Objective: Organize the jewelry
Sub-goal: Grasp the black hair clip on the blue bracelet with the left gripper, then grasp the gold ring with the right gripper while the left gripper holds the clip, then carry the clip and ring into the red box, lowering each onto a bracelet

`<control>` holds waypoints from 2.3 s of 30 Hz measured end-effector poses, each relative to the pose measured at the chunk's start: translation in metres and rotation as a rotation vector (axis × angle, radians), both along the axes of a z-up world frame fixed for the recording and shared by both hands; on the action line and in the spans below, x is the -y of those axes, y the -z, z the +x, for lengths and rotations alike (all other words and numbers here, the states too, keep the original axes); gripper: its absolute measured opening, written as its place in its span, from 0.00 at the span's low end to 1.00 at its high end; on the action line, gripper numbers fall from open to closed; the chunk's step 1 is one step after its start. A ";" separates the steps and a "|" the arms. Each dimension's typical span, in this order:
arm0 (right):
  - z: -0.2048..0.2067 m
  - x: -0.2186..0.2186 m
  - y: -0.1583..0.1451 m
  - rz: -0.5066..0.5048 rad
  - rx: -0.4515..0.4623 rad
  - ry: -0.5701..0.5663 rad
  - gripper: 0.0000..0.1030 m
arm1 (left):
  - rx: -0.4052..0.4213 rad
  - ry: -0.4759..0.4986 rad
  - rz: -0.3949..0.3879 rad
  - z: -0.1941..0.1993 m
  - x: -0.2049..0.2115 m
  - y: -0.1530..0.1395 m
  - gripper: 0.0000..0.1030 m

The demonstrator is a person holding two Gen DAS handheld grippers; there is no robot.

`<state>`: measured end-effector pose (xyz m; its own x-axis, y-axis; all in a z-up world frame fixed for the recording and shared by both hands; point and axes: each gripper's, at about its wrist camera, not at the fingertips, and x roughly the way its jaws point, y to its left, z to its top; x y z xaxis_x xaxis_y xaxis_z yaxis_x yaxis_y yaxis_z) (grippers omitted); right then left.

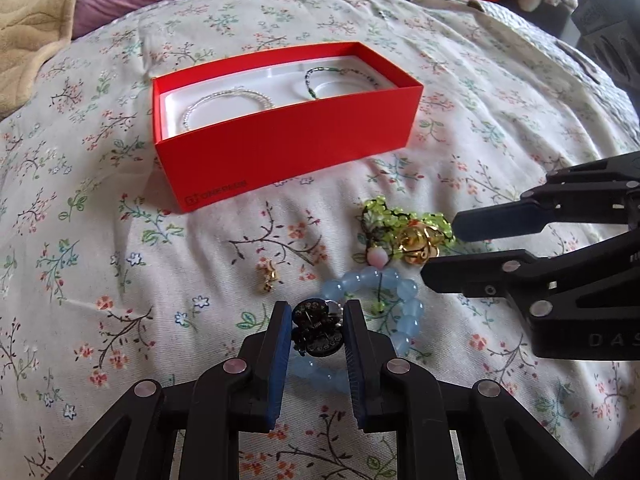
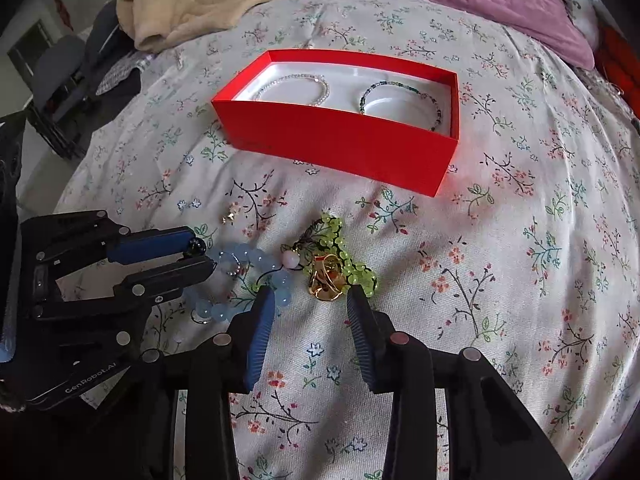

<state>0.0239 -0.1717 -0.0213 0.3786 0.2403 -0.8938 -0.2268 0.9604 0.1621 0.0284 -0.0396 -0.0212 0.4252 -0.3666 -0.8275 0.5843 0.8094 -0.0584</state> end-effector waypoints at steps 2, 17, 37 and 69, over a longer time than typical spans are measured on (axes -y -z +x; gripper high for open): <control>0.004 -0.003 0.003 -0.006 -0.006 -0.002 0.27 | 0.001 -0.003 0.000 0.000 -0.001 -0.001 0.20; 0.019 0.001 0.007 0.034 -0.017 0.019 0.19 | -0.025 -0.048 0.023 0.005 -0.009 0.003 0.20; 0.029 -0.009 0.012 0.001 -0.054 0.010 0.19 | -0.042 -0.070 0.006 0.007 -0.009 -0.001 0.20; 0.034 0.039 -0.082 0.306 0.031 0.181 0.19 | -0.057 -0.206 -0.152 0.059 -0.020 -0.059 0.20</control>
<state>0.0580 -0.2104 0.0606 0.4656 0.4219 -0.7780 -0.0666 0.8932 0.4446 0.0870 -0.0195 0.0374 0.4579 -0.3994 -0.7942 0.4007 0.8902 -0.2166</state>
